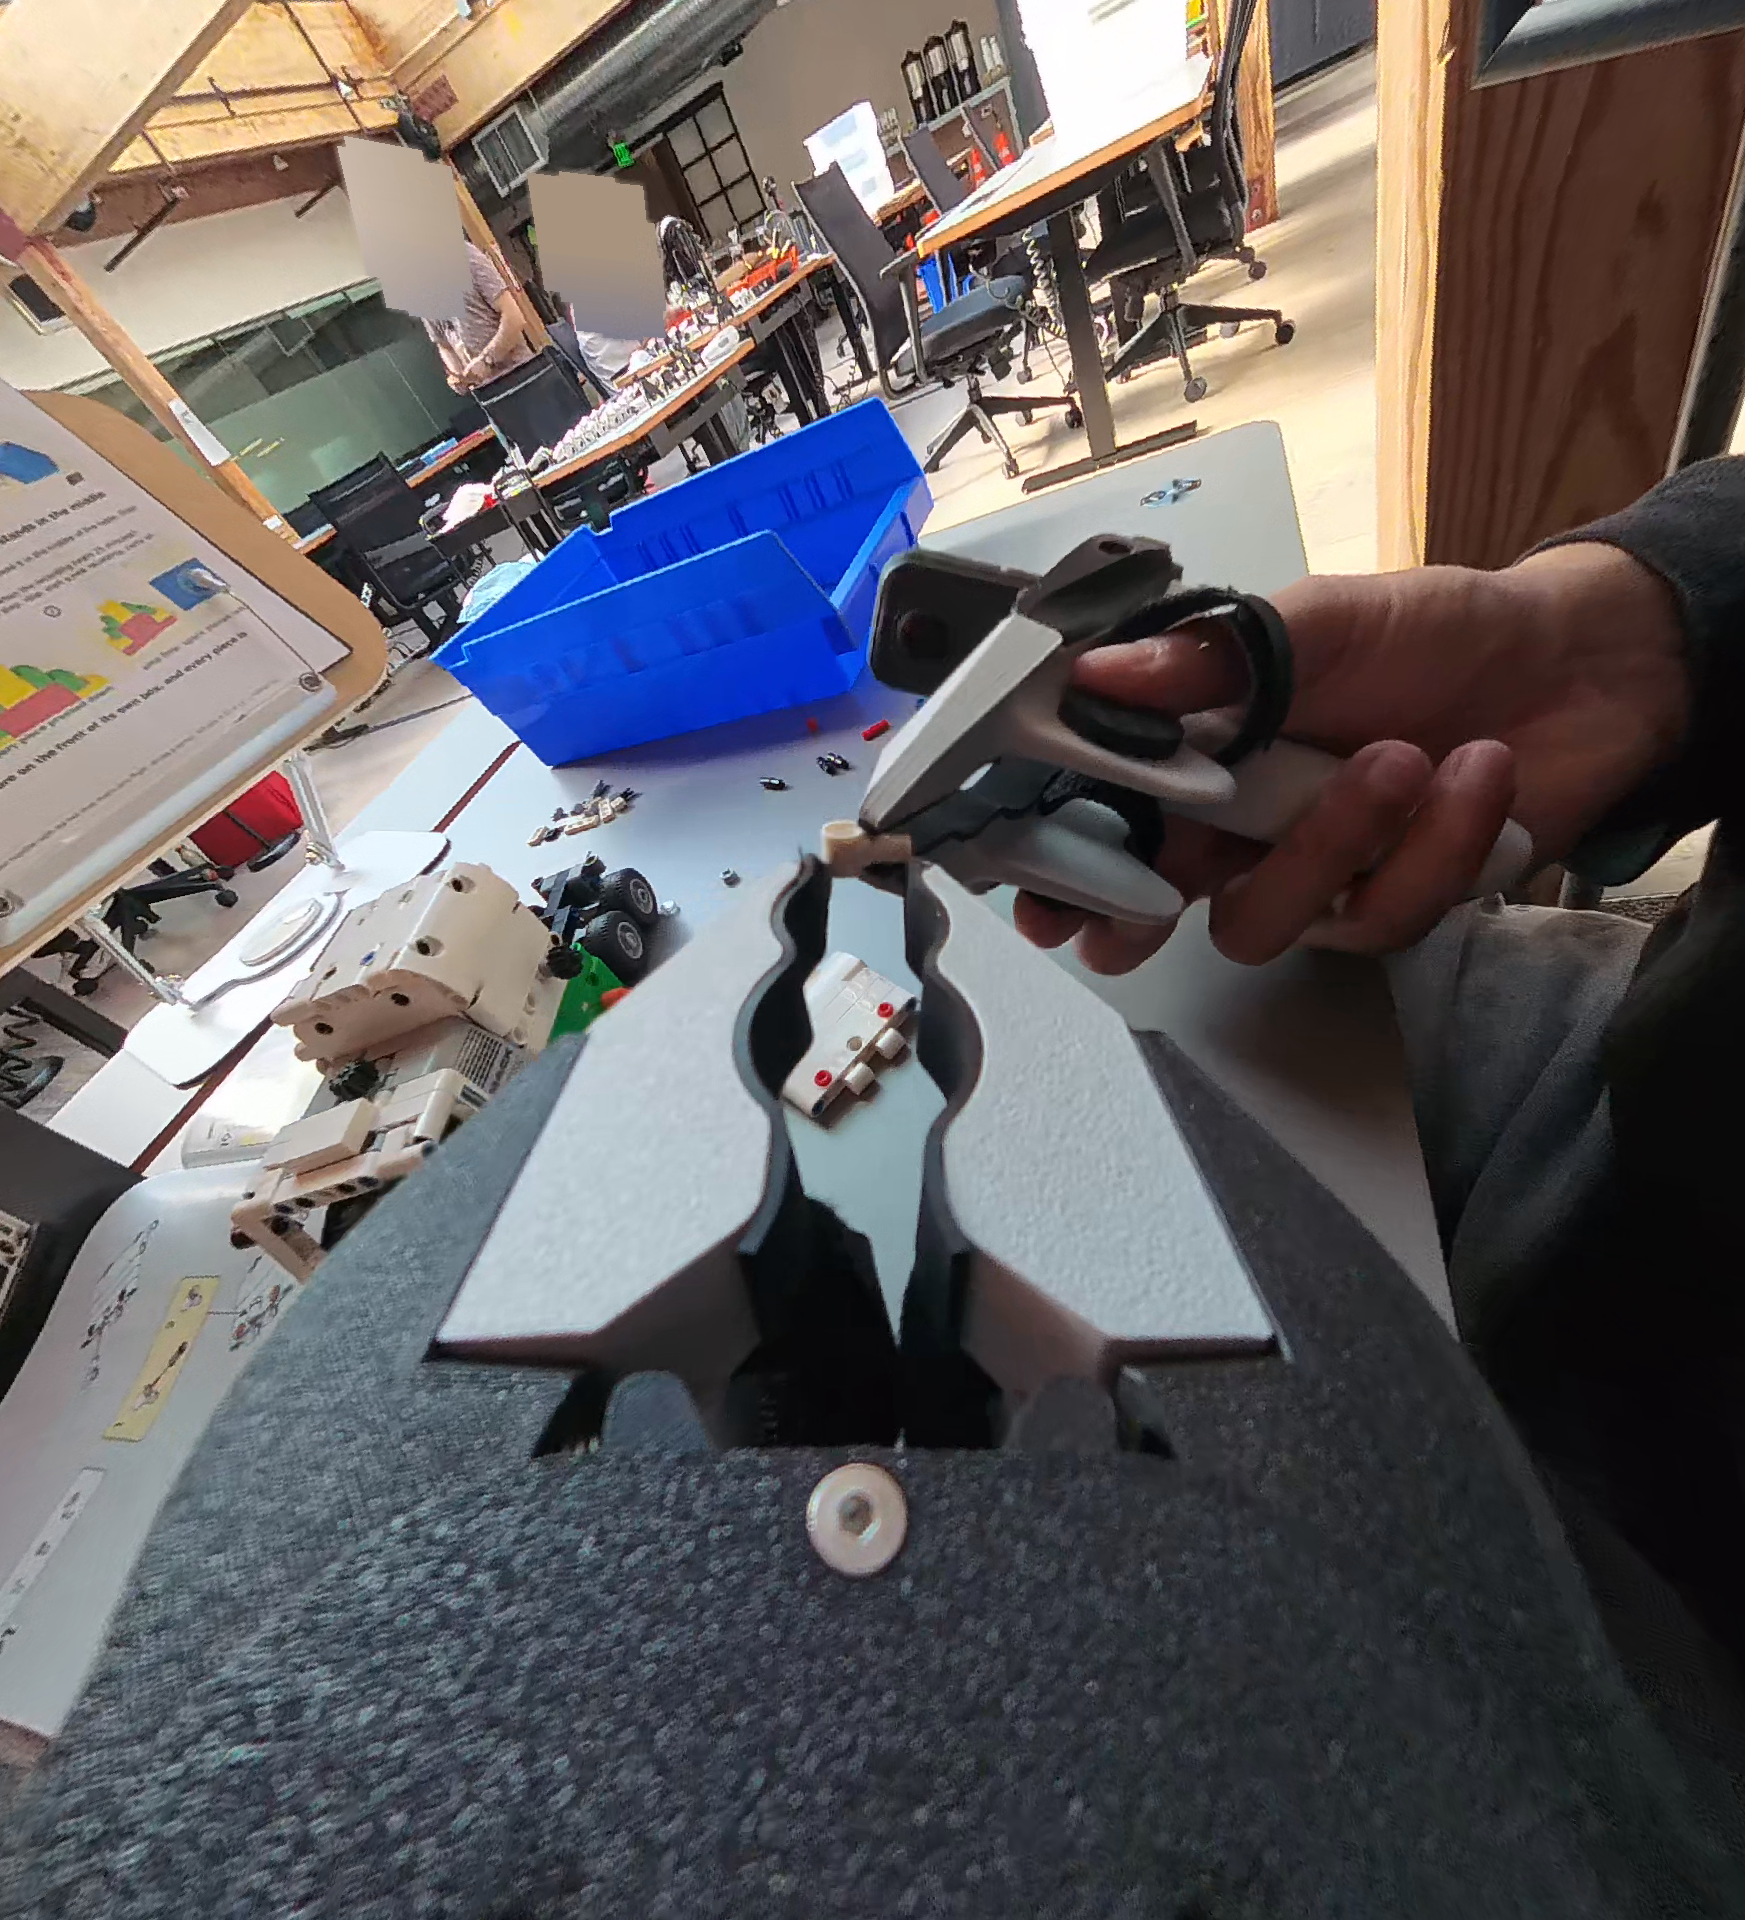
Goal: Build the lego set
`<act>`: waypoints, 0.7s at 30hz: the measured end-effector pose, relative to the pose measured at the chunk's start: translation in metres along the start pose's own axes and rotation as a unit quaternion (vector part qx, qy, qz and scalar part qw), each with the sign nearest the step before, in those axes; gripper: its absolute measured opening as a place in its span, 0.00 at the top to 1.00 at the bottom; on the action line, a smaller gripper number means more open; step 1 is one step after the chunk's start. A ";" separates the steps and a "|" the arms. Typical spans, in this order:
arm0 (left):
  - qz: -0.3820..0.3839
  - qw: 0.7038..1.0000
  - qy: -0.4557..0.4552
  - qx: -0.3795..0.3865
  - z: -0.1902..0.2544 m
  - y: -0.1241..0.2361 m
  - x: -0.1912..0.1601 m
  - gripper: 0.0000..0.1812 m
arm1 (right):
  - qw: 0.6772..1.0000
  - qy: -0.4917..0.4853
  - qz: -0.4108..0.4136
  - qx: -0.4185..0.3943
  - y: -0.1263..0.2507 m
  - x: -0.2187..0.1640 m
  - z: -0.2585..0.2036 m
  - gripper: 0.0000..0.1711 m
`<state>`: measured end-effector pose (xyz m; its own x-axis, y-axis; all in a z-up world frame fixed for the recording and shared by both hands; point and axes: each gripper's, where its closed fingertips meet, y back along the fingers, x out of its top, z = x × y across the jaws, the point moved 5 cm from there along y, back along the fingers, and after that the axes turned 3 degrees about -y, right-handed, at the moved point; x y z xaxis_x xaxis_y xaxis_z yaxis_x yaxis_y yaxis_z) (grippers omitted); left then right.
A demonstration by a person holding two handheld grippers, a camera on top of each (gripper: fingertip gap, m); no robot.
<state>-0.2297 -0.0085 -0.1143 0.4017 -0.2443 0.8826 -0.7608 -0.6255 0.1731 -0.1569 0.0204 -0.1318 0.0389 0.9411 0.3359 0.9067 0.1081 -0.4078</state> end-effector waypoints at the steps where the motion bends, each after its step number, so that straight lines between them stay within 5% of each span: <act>1: -0.003 1.000 0.002 -0.003 0.000 -0.001 -0.002 0.96 | 1.000 0.008 -0.003 -0.006 0.001 0.001 0.000 0.97; 9: -0.020 1.000 -0.001 -0.001 0.002 -0.004 -0.007 0.96 | 0.986 0.116 -0.070 -0.095 0.004 0.004 -0.002 0.98; 21: -0.005 0.994 0.103 0.042 0.000 -0.015 -0.006 0.90 | 0.966 0.193 0.049 -0.165 0.011 0.014 0.001 0.99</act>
<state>-0.2207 0.0025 -0.1219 0.2883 -0.0863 0.9536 -0.7090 -0.6886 0.1521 -0.1470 0.0355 -0.1324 0.2282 0.7445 0.6274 0.9726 -0.1444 -0.1823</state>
